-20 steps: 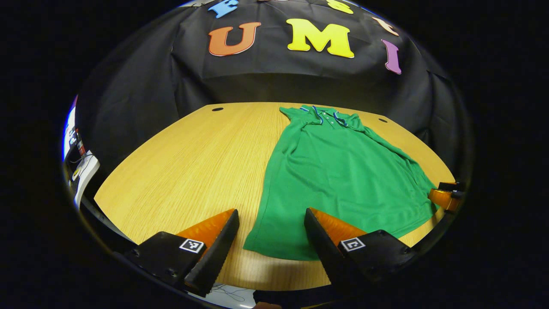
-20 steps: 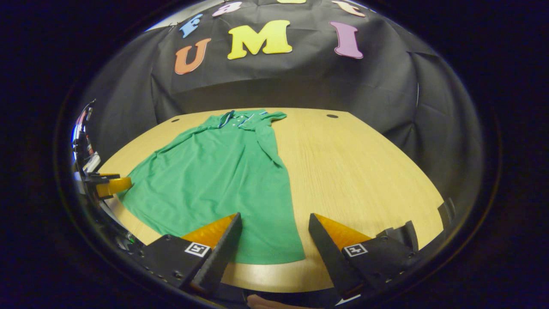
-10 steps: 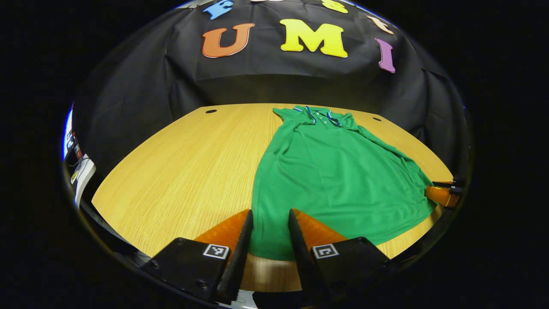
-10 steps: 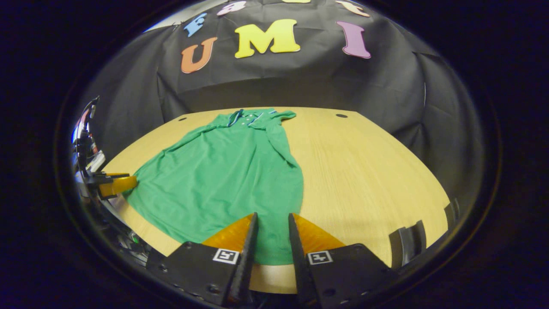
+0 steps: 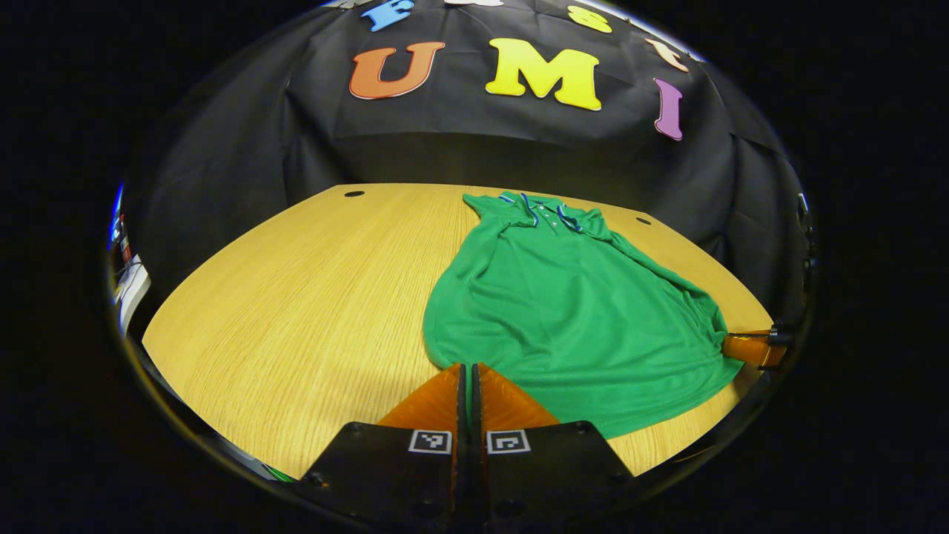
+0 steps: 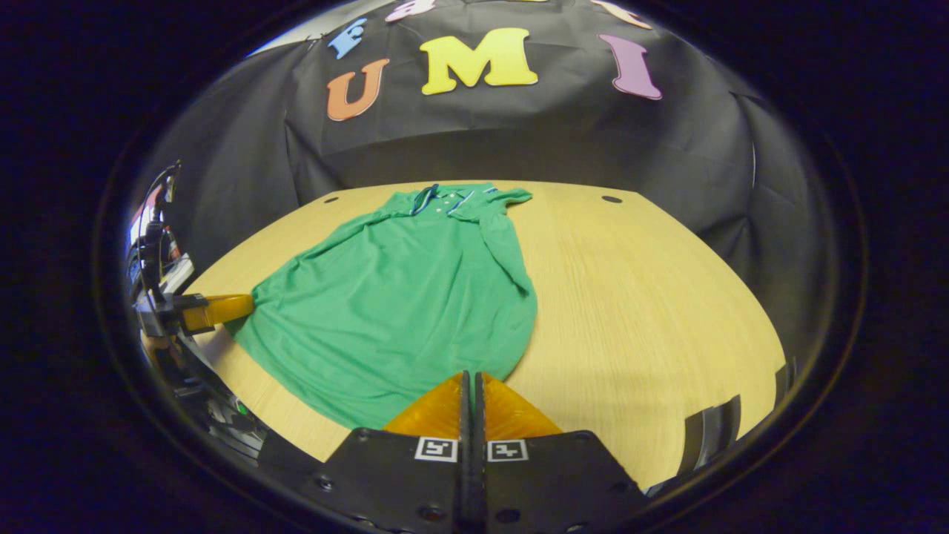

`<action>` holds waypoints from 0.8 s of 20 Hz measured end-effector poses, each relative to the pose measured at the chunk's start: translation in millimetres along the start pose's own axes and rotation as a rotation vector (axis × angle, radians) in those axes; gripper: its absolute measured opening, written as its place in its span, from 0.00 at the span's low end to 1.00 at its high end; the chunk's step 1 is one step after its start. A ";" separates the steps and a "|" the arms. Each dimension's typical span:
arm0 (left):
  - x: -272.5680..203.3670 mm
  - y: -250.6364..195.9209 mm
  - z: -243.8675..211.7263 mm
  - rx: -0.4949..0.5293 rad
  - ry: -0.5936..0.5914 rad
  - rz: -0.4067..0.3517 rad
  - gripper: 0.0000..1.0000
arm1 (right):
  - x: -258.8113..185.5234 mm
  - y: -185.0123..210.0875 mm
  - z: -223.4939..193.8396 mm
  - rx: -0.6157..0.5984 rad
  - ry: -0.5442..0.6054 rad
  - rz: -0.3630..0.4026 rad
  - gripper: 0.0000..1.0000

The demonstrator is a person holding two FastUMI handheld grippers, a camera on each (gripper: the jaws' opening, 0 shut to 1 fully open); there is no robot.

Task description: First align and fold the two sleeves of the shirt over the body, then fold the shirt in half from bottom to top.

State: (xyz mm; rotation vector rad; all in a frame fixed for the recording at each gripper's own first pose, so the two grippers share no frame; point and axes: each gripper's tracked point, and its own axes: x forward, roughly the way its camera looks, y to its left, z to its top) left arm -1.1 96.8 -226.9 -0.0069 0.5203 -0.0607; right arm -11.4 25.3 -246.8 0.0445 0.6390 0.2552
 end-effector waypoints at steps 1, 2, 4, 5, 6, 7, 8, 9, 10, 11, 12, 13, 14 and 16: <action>-0.5 0.0 2.4 -0.001 -0.007 0.000 0.03 | -1.0 0.3 2.1 0.005 -0.006 0.006 0.00; -2.4 0.6 6.3 0.004 -0.019 0.002 0.03 | -2.6 -1.0 5.7 -0.003 -0.015 0.004 0.00; -3.3 -1.7 18.7 0.013 -0.050 0.002 0.03 | -8.8 -2.9 15.8 -0.019 -0.044 0.000 0.00; -5.2 -3.8 28.6 0.018 -0.072 0.001 0.03 | -12.5 -0.6 23.4 -0.027 -0.068 0.003 0.00; -7.4 -6.8 37.1 0.027 -0.093 -0.005 0.03 | -17.1 2.5 33.1 -0.051 -0.095 0.008 0.00; -8.1 -9.2 47.5 0.033 -0.119 -0.009 0.03 | -20.0 2.9 44.2 -0.071 -0.129 -0.001 0.00; -8.2 -10.8 58.8 0.039 -0.144 -0.011 0.03 | -22.5 5.0 56.0 -0.085 -0.159 -0.002 0.00; -7.8 -11.6 69.0 0.044 -0.162 -0.012 0.03 | -23.5 9.3 67.6 -0.092 -0.186 0.004 0.00; -5.4 -12.2 78.4 0.050 -0.177 -0.009 0.03 | -23.8 11.0 79.8 -0.096 -0.209 0.005 0.00; -5.1 -12.2 88.1 0.053 -0.187 -0.007 0.03 | -24.3 13.2 92.3 -0.098 -0.235 0.012 0.00; -4.6 -13.8 97.8 0.054 -0.195 -0.011 0.03 | -23.8 14.1 104.5 -0.104 -0.259 0.012 0.00; -4.2 -15.2 106.6 0.057 -0.207 -0.014 0.03 | -22.8 13.4 115.3 -0.109 -0.283 0.008 0.00; -1.8 -14.5 117.1 0.059 -0.226 -0.011 0.03 | -21.6 13.6 127.4 -0.116 -0.308 0.005 0.00; 5.2 -11.0 136.3 0.052 -0.246 -0.003 0.03 | -15.3 11.2 150.0 -0.118 -0.349 -0.007 0.00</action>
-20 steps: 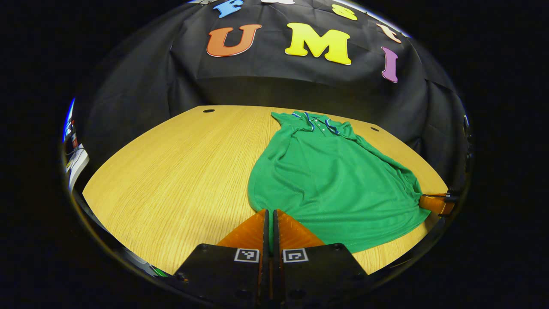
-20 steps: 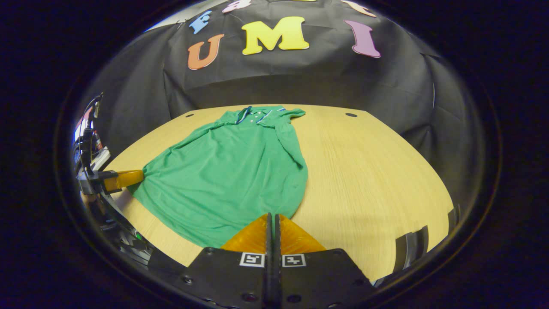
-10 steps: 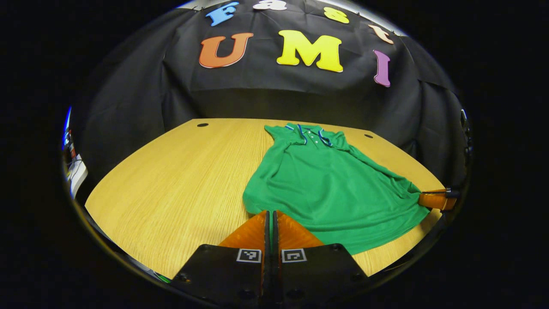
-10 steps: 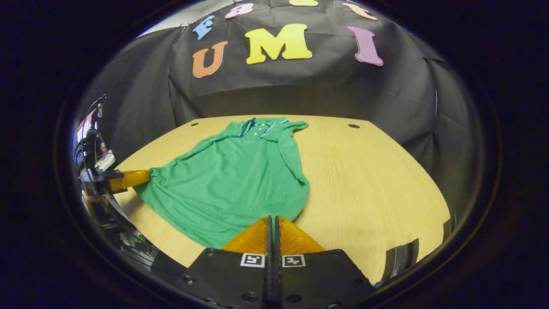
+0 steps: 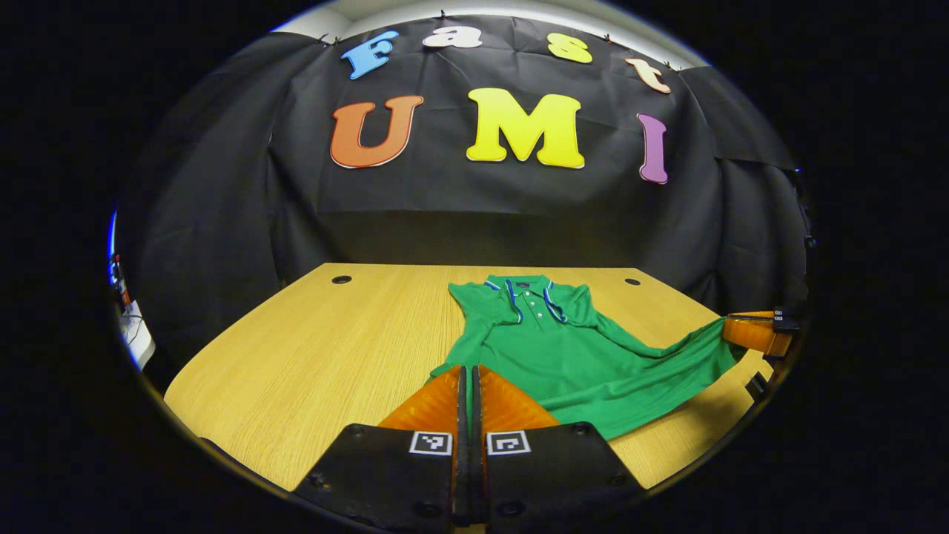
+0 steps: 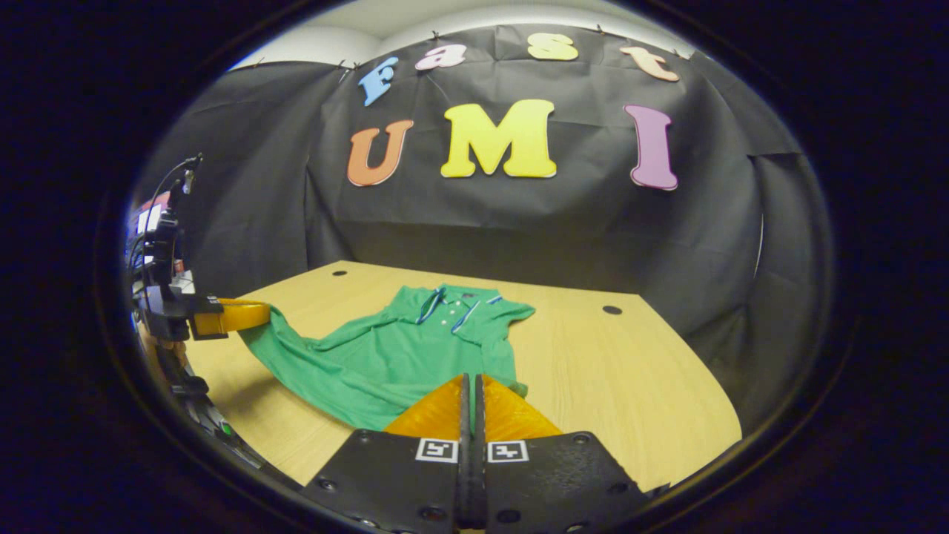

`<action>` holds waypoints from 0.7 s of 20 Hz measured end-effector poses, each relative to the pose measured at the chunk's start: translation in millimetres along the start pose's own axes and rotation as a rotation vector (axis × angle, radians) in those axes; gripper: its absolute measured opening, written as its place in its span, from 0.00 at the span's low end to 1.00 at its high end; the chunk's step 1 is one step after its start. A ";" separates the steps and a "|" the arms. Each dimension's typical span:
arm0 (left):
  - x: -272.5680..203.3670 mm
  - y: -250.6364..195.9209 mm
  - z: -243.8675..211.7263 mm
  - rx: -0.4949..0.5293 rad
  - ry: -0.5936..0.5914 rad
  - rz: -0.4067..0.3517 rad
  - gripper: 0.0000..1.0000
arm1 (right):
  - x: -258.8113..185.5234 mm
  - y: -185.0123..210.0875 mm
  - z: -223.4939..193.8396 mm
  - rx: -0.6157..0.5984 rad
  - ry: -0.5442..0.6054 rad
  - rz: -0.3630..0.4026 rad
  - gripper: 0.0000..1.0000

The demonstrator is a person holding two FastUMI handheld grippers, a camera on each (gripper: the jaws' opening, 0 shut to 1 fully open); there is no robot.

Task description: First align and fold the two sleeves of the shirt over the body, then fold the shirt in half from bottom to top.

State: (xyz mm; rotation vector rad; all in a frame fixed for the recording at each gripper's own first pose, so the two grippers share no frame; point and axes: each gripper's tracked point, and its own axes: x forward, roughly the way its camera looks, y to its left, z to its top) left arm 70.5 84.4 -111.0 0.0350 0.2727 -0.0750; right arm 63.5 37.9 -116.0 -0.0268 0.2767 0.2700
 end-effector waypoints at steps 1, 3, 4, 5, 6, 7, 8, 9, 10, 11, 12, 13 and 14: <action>7.0 1.7 8.8 -0.003 -0.007 0.003 0.03 | 6.6 0.0 7.5 0.005 -0.011 0.001 0.00; 22.5 3.6 25.9 0.010 -0.024 0.007 0.03 | 17.4 1.6 25.6 0.010 -0.035 0.009 0.00; 30.8 4.1 35.4 0.008 -0.035 0.007 0.03 | 22.8 1.9 36.3 0.011 -0.055 0.010 0.00; 39.5 2.8 45.6 0.004 -0.049 0.004 0.03 | 29.3 2.4 44.1 0.007 -0.068 0.010 0.00; 48.2 2.4 54.7 0.003 -0.058 0.003 0.03 | 35.8 2.4 53.1 0.003 -0.079 0.009 0.00; 56.9 2.6 65.0 0.003 -0.070 0.004 0.03 | 43.2 0.9 63.5 0.003 -0.092 0.006 0.00; 66.8 1.7 77.2 0.006 -0.088 0.004 0.03 | 51.6 -1.0 76.3 0.008 -0.111 0.000 0.00; 77.5 1.6 89.5 0.012 -0.106 0.004 0.03 | 61.2 -7.6 88.4 0.011 -0.126 -0.015 0.00; 89.1 0.9 98.7 0.018 -0.117 0.003 0.03 | 71.4 -14.6 102.0 0.022 -0.143 -0.034 0.00; 101.0 0.6 107.3 0.028 -0.122 0.004 0.03 | 83.0 -21.9 116.0 0.039 -0.159 -0.053 0.00; 112.1 1.9 114.6 0.035 -0.121 0.011 0.03 | 95.5 -28.9 127.9 0.060 -0.173 -0.072 0.00; 129.2 -1.4 118.8 0.041 -0.125 0.007 0.03 | 109.2 -37.4 136.7 0.077 -0.172 -0.092 0.00; 144.1 -5.0 133.5 0.046 -0.133 0.007 0.03 | 124.4 -41.9 145.8 0.087 -0.176 -0.100 0.02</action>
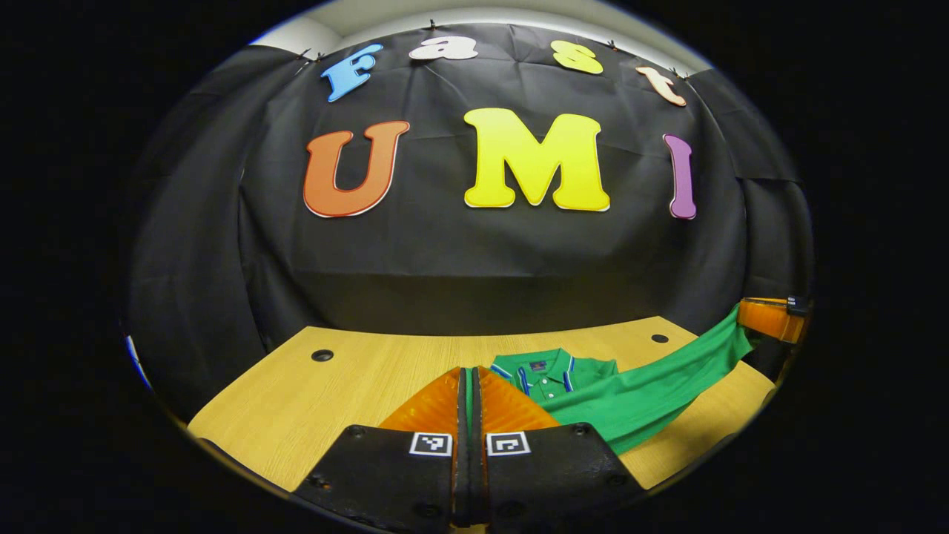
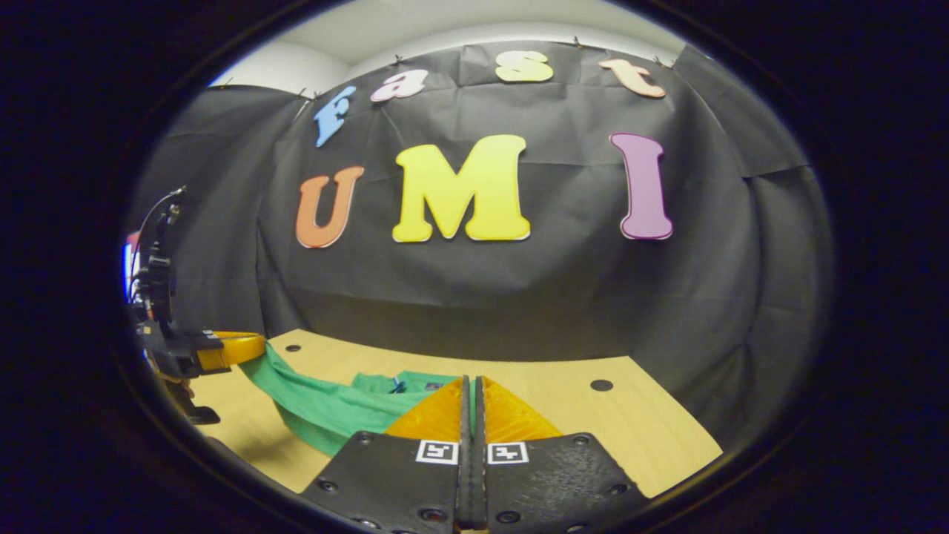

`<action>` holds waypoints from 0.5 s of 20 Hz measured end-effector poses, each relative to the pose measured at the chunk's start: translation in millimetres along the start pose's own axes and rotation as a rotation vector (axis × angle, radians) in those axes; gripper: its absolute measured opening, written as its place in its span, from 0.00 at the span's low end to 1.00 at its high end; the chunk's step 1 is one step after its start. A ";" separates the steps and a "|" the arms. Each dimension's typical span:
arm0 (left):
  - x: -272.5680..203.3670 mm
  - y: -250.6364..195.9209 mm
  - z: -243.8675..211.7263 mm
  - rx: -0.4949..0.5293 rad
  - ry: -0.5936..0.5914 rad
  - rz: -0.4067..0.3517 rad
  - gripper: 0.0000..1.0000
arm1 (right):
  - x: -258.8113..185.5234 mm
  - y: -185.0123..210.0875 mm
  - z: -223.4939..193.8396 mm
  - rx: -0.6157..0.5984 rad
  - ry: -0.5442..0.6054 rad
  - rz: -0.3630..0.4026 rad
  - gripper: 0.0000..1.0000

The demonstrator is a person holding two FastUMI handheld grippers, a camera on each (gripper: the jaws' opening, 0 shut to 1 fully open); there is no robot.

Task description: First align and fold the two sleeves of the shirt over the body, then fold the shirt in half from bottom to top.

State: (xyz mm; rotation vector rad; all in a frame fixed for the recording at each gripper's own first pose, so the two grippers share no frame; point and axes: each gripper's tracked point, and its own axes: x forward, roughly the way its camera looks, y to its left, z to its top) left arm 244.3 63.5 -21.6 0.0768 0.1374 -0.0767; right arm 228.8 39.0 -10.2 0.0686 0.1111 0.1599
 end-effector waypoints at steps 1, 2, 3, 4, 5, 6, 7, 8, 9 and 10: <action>16.4 0.7 6.9 0.009 -0.011 0.001 0.03 | 20.7 -6.1 3.4 -0.001 0.002 -0.021 0.00; 34.6 -0.4 11.9 0.024 -0.023 0.001 0.03 | 40.7 -12.7 3.3 -0.009 0.007 -0.045 0.00; 51.8 -0.6 16.8 0.043 -0.045 0.000 0.03 | 62.3 -14.3 3.0 -0.016 0.004 -0.050 0.00; 70.8 0.9 18.9 0.059 -0.056 0.004 0.03 | 83.5 -16.2 0.5 -0.040 0.003 -0.058 0.00; 89.1 2.7 17.0 0.076 -0.056 0.008 0.03 | 103.5 -20.7 -3.2 -0.078 -0.003 -0.072 0.00; 105.7 6.5 14.1 0.092 -0.054 0.020 0.03 | 123.3 -23.6 -6.3 -0.114 -0.008 -0.084 0.00; 123.4 10.0 12.5 0.102 -0.053 0.028 0.03 | 143.3 -27.5 -13.2 -0.146 -0.003 -0.101 0.00; 141.3 11.4 6.4 0.115 -0.051 0.028 0.03 | 160.6 -33.6 -21.4 -0.159 0.015 -0.131 0.00; 156.3 16.4 -1.0 0.136 -0.044 0.037 0.03 | 174.5 -35.0 -32.4 -0.155 0.036 -0.136 0.00; 170.3 24.5 -10.4 0.146 -0.030 0.050 0.03 | 188.3 -34.7 -42.3 -0.151 0.055 -0.133 0.00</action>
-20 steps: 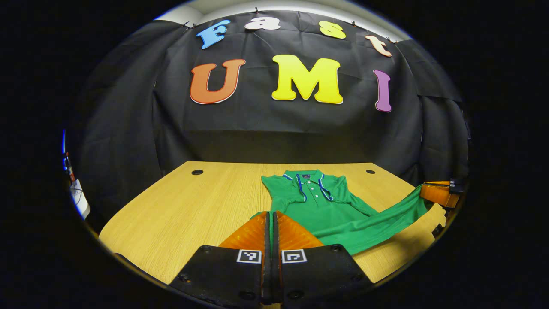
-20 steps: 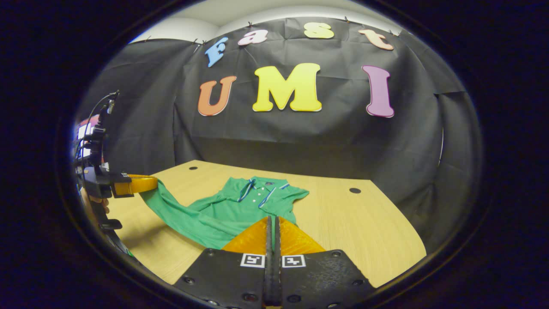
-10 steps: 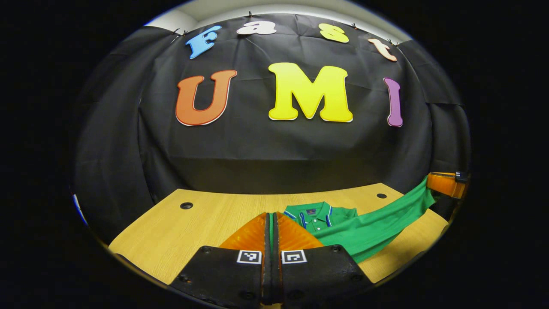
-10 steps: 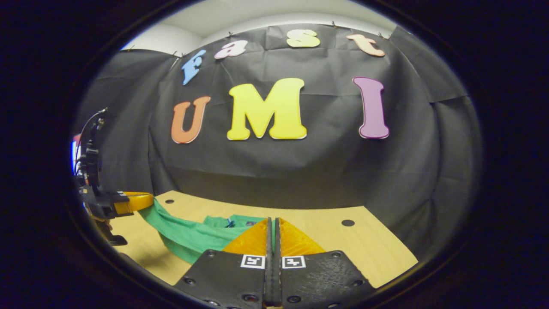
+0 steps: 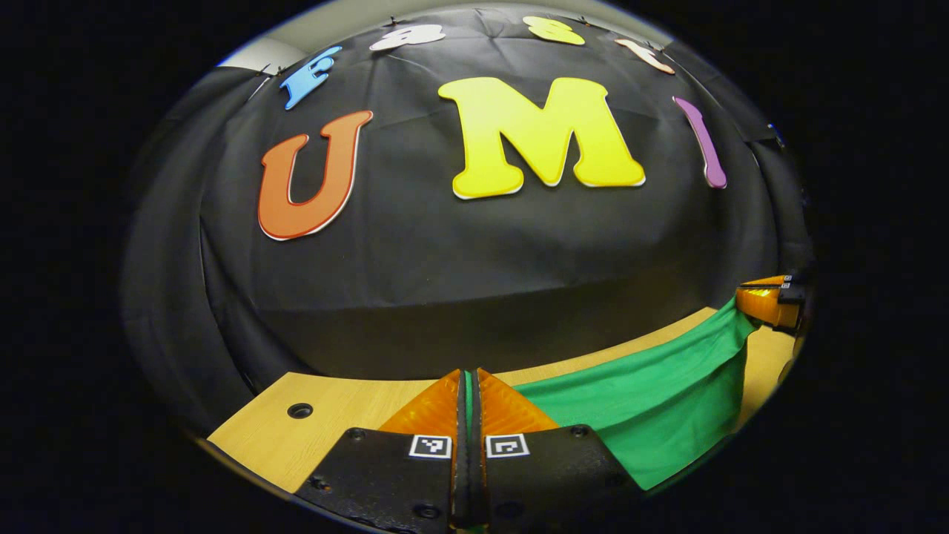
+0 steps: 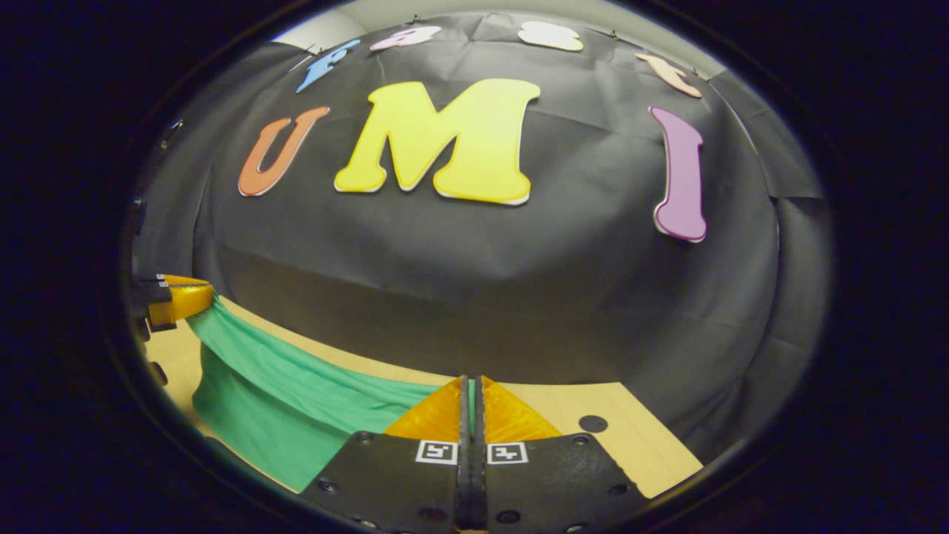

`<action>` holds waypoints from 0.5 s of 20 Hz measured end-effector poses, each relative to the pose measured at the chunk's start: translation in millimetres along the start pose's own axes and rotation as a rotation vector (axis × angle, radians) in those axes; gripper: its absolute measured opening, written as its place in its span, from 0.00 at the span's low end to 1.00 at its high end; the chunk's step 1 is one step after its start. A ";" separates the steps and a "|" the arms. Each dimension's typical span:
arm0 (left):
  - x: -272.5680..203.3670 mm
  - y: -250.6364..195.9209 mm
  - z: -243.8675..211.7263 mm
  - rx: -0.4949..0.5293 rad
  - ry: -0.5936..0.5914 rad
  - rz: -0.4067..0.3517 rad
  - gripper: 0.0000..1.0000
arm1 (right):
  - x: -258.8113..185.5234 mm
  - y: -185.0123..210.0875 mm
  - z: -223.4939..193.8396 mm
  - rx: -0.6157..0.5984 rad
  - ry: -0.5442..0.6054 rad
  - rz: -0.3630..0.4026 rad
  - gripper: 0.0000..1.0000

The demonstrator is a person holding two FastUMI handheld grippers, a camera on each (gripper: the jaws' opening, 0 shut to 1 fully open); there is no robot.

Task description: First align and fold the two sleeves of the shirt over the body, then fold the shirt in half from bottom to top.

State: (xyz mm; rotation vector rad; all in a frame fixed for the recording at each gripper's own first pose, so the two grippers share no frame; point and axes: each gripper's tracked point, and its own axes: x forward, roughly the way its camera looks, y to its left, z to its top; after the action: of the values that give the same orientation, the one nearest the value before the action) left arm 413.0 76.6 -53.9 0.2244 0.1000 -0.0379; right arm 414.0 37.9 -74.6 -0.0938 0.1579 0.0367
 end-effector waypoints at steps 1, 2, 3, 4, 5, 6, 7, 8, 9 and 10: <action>12.0 -0.3 -11.4 -0.005 0.022 -0.011 0.03 | 15.1 0.1 -9.9 -0.003 0.017 -0.009 0.00; 20.3 -1.6 -19.4 -0.018 0.031 -0.013 0.03 | 27.6 2.5 -17.5 -0.007 0.030 -0.012 0.02; 28.8 -2.3 -26.9 -0.026 0.045 -0.014 0.03 | 37.1 7.0 -25.2 -0.013 0.045 -0.011 0.00; 36.8 -4.7 -35.3 -0.030 0.058 -0.015 0.03 | 44.9 7.8 -32.3 -0.022 0.063 -0.019 0.00; 44.0 -7.2 -43.4 -0.027 0.069 -0.019 0.03 | 52.9 6.9 -38.3 -0.034 0.068 -0.031 0.00; 47.5 -9.2 -50.6 -0.016 0.087 -0.021 0.04 | 58.5 5.9 -41.6 -0.041 0.070 -0.042 0.00; 50.5 -12.3 -55.6 -0.008 0.099 -0.024 0.04 | 61.9 5.3 -46.7 -0.040 0.076 -0.049 0.00; 51.4 -13.8 -61.0 -0.002 0.113 -0.026 0.04 | 63.5 6.9 -48.9 -0.035 0.082 -0.048 0.00; 52.3 -13.4 -64.0 -0.004 0.117 -0.023 0.04 | 64.4 5.2 -51.7 -0.045 0.087 -0.051 0.00; 54.1 -16.0 -67.3 -0.015 0.126 -0.040 0.09 | 61.4 6.8 -50.3 -0.058 0.083 -0.040 0.04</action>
State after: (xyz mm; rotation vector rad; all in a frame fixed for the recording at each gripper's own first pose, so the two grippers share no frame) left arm 459.6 74.7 -128.3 0.2095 0.2297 -0.0630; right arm 466.4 41.6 -134.4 -0.1562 0.2381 -0.0024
